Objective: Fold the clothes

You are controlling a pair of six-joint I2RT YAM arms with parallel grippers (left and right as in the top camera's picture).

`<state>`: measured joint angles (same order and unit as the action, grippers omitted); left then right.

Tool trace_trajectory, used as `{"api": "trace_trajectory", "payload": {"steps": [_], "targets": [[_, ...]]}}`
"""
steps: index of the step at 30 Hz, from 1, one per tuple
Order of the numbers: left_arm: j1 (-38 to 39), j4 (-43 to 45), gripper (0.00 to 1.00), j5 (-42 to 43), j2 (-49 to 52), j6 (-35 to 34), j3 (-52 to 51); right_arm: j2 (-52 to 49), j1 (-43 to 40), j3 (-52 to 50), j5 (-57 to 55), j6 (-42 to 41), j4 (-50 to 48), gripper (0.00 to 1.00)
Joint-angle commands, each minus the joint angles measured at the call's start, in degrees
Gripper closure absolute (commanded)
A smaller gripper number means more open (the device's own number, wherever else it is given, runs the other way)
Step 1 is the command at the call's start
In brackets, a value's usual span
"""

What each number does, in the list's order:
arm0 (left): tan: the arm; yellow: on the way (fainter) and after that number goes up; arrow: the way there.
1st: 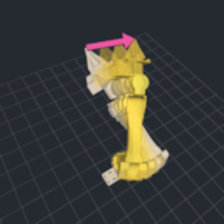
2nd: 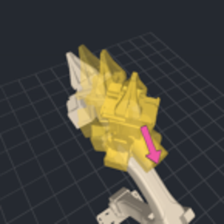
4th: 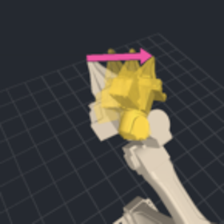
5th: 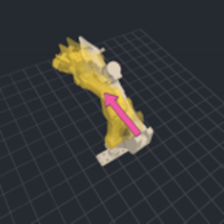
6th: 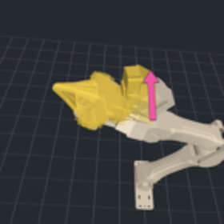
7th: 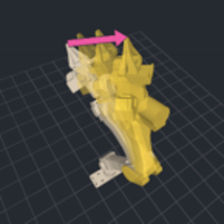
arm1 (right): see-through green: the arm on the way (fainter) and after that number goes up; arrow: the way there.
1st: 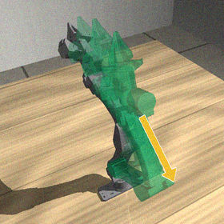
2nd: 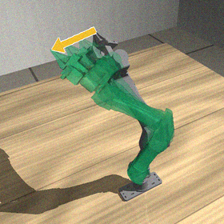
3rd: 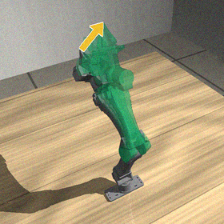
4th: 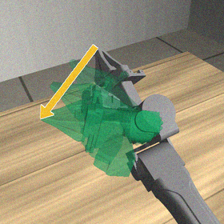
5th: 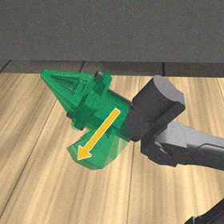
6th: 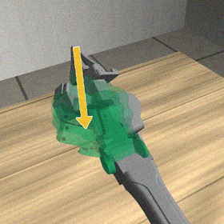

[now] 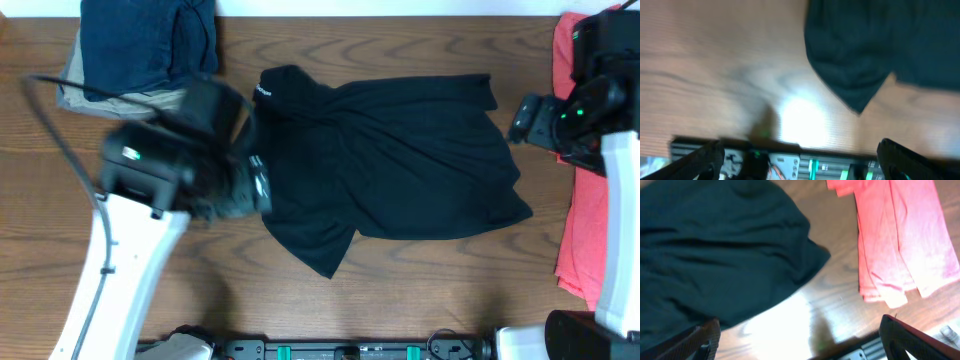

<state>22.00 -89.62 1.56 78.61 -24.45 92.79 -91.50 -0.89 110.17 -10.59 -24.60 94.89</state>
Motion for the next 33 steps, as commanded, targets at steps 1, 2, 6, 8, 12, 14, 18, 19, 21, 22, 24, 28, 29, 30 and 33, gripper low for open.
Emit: {"api": "trace_trajectory", "payload": {"steps": [1, 2, 6, 8, 12, 14, 18, 19, 21, 22, 24, 28, 29, 30, 33], "targets": [[3.80, 4.37, 0.02, 4.79, -1.88, -3.15, -12.33, -1.81, 0.42, -6.49, -1.66, -0.42, -2.67, 0.01], [5.09, 7.08, 0.02, 6.32, -2.43, -4.20, -16.35, -1.81, 0.42, -8.26, -1.40, -0.42, -3.74, 0.01], [9.68, 18.64, 0.02, 11.32, -2.16, -8.70, -29.66, -1.81, 0.42, -13.53, -0.52, -0.42, -7.23, 0.01], [12.00, 24.92, 0.02, 11.28, -1.07, -12.39, -35.56, -1.81, 0.42, -15.34, -0.50, -0.42, -8.41, 0.01], [14.49, 33.24, 0.01, 11.28, 2.51, -18.82, -42.34, -1.81, 0.42, -16.96, -0.55, -0.37, -8.74, 0.01], [15.15, 36.50, 0.00, 11.26, 5.11, -20.02, -43.47, -1.81, 0.42, -16.98, -0.55, -0.37, -8.83, 0.01], [16.04, 43.08, 0.02, 11.30, 10.58, -20.17, -43.60, -1.81, 0.42, -16.98, -0.52, -0.39, -9.44, 0.01], [16.20, 44.46, 0.02, 11.32, 12.13, -20.81, -43.60, -1.81, 0.42, -16.98, -0.52, -0.37, -9.40, 0.01], [16.35, 46.14, 0.02, 11.32, 14.75, -21.59, -43.60, -1.81, 0.42, -16.98, -0.52, 0.07, -9.20, 0.01], [16.35, 46.36, 0.02, 11.32, 15.80, -22.12, -43.60, -1.81, 0.42, -16.98, -0.52, 0.55, -9.14, 0.01], [16.35, 46.86, 0.02, 11.30, 17.53, -22.64, -43.60, -1.81, 0.42, -16.98, -0.55, 1.46, -9.14, 0.01], [16.35, 47.41, 0.09, 11.28, 19.54, -22.62, -43.60, -1.81, 0.42, -16.98, -0.55, 1.51, -9.38, 0.01], [16.35, 47.41, 0.13, 11.28, 19.89, -22.60, -43.63, -1.81, 0.42, -16.98, -0.50, 1.51, -9.38, 0.01], [16.35, 47.36, 0.16, 11.28, 20.00, -22.60, -43.63, -1.81, 0.42, -16.98, -0.52, 1.49, -9.35, 0.01], [16.35, 47.54, 0.24, 11.28, 20.04, -22.58, -43.89, -1.81, 0.42, -16.98, -0.50, 1.49, -9.33, 0.01]]}}
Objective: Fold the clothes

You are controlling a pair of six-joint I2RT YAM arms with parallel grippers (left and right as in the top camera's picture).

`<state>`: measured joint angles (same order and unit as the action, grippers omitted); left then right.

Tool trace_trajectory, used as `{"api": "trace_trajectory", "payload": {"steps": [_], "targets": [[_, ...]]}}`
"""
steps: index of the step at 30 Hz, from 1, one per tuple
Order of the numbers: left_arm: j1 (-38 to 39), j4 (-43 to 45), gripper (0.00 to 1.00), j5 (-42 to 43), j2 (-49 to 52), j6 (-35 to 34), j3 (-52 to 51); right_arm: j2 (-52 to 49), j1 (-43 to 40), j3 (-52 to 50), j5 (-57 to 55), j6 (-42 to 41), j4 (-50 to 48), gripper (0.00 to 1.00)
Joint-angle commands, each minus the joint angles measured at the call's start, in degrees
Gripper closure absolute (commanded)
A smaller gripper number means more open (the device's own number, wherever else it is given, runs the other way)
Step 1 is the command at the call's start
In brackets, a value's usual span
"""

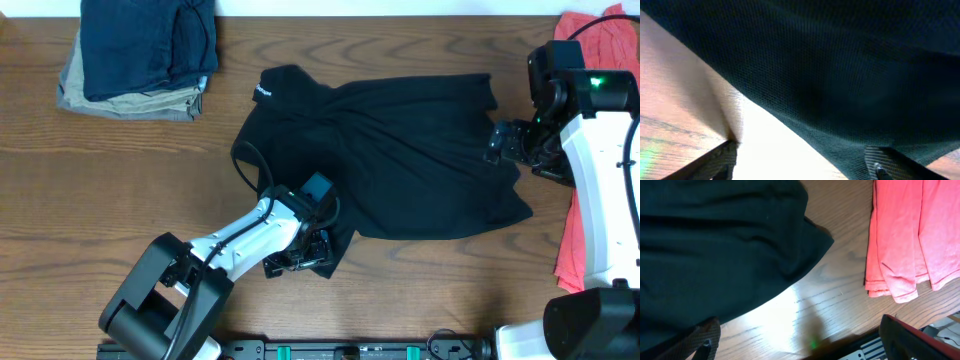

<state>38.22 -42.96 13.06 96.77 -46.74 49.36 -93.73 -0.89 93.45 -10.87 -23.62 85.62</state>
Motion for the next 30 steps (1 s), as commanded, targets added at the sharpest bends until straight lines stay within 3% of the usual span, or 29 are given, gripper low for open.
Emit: {"api": "trace_trajectory", "payload": {"steps": [1, 5, 12, 21, 30], "targets": [[0.13, 0.94, 0.32, -0.22, 1.92, -0.28, -0.50, 0.42, 0.42, -0.26, -0.22, 0.50, -0.11, 0.01], [0.13, 0.81, 0.94, -0.22, 1.92, -0.28, -0.50, 0.42, 0.42, -0.26, -0.02, 0.52, -0.07, 0.01], [-0.22, -6.40, 0.94, -2.84, 0.17, 0.76, 0.22, 0.42, 0.39, -0.28, -0.02, -0.20, 1.25, 0.01], [-3.96, -21.99, 0.94, -12.90, -11.23, 0.83, 0.48, 0.42, -2.99, -1.44, -0.24, -4.24, 2.25, 0.01], [-5.05, -22.71, 0.94, -12.90, -14.45, 2.32, 0.46, 0.42, -3.45, -12.66, -0.24, -5.31, -1.29, 0.01]]}}
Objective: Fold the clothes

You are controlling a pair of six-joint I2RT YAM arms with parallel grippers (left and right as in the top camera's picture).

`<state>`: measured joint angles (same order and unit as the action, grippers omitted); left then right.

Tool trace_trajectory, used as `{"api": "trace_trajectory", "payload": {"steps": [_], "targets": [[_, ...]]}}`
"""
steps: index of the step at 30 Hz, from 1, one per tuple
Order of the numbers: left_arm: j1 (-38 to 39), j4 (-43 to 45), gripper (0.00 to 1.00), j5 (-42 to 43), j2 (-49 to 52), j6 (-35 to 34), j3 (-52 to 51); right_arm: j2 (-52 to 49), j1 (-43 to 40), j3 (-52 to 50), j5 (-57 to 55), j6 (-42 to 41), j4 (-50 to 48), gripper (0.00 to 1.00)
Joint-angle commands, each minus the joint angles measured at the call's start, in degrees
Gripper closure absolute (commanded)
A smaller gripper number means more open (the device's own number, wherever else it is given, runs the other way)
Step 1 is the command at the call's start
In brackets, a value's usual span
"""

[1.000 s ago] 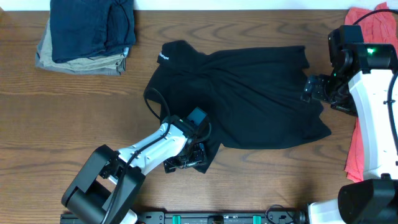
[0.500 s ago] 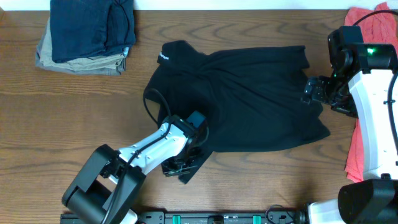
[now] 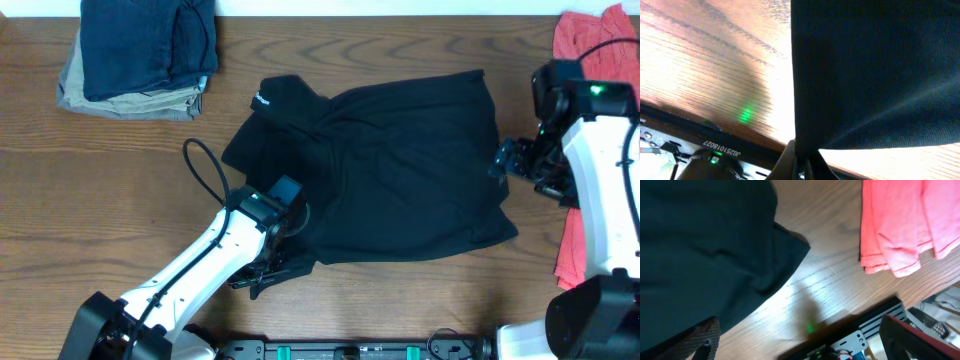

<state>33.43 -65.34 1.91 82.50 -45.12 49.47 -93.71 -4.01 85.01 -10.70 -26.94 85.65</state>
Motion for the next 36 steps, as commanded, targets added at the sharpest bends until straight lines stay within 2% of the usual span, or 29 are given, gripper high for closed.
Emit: {"api": "trace_trajectory", "payload": {"steps": [1, 11, 15, 18, 27, 31, 36], "targets": [[-0.26, -0.31, 0.94, -1.75, -0.20, 0.70, 0.35, 0.39, -0.44, -5.68, -0.42, -2.21, -2.40, 0.01], [-0.26, -0.02, 0.94, -1.79, -0.20, 1.18, 0.35, 0.39, -5.42, -16.72, 1.11, -4.28, -14.27, 0.01], [-0.26, 0.02, 0.94, -1.77, -0.20, 1.16, 0.35, 0.39, -7.41, -20.81, 5.81, -3.45, -20.98, 0.24], [-0.26, 0.02, 0.94, -1.77, -0.20, 1.16, 0.35, 0.39, -8.44, -23.52, 10.40, -1.01, -25.73, 0.34], [-0.26, 0.24, 0.94, -1.75, -0.20, 1.14, 0.35, 0.37, -8.52, -31.01, 12.52, -0.85, -34.10, 0.41], [-0.24, 0.24, 0.94, -1.75, -0.20, 1.16, 0.35, 0.37, -8.50, -33.11, 12.57, -0.85, -36.74, 0.50], [-0.26, 0.24, 0.94, -1.73, -0.20, 1.14, 0.35, 0.37, -8.46, -36.35, 12.63, -0.87, -40.94, 0.49]]}}
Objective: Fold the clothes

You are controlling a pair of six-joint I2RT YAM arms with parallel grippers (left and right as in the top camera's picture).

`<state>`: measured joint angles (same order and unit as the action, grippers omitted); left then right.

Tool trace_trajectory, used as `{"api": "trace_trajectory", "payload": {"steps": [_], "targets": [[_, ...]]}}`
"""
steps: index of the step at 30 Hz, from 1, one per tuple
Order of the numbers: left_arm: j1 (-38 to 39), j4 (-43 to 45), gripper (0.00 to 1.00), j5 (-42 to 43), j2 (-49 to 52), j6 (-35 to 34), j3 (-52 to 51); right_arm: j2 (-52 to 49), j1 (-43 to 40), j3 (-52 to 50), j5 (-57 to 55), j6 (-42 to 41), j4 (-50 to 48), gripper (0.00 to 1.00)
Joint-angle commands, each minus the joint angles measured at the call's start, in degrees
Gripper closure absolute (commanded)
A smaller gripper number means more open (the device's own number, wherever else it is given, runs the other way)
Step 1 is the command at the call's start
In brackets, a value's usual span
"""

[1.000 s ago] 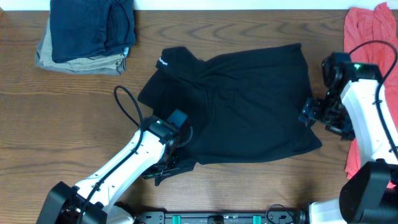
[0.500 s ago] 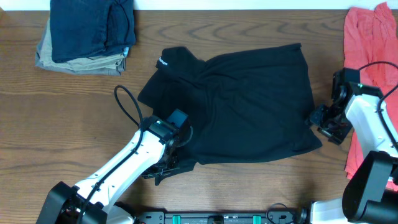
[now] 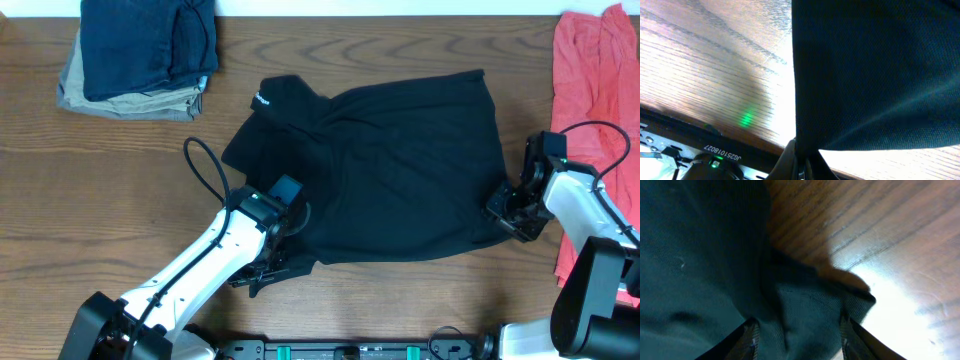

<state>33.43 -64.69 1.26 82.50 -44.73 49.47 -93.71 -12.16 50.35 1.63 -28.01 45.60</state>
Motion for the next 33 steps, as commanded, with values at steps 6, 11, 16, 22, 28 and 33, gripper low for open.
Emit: {"api": "trace_trajectory", "payload": {"steps": [6, 11, 16, 22, 28, 33], "targets": [[-0.26, -0.42, 0.94, -1.03, -0.20, 0.74, 0.35, 0.37, -0.31, -3.32, 0.15, -0.28, -2.36, 0.67], [-0.26, -0.63, 0.94, -0.72, -0.20, 0.74, 0.35, 0.42, -0.57, -3.04, 0.09, -0.70, -2.08, 0.99], [-0.26, -0.66, 0.94, -0.66, -0.20, 0.76, 0.35, 0.61, -2.23, 0.94, -1.44, -0.66, 3.10, 0.99], [-0.26, -0.61, 0.94, -0.68, -0.20, 0.76, 0.35, 0.85, -4.55, 10.32, -6.43, -0.59, 15.13, 0.99], [-0.26, -0.61, 0.94, -0.68, -0.20, 0.76, 0.35, 0.85, -4.96, 15.61, -8.74, -0.42, 21.97, 0.99], [-0.26, -0.61, 0.94, -0.68, -0.20, 0.76, 0.35, 0.83, -4.98, 15.47, -8.76, -0.39, 22.69, 0.89]]}}
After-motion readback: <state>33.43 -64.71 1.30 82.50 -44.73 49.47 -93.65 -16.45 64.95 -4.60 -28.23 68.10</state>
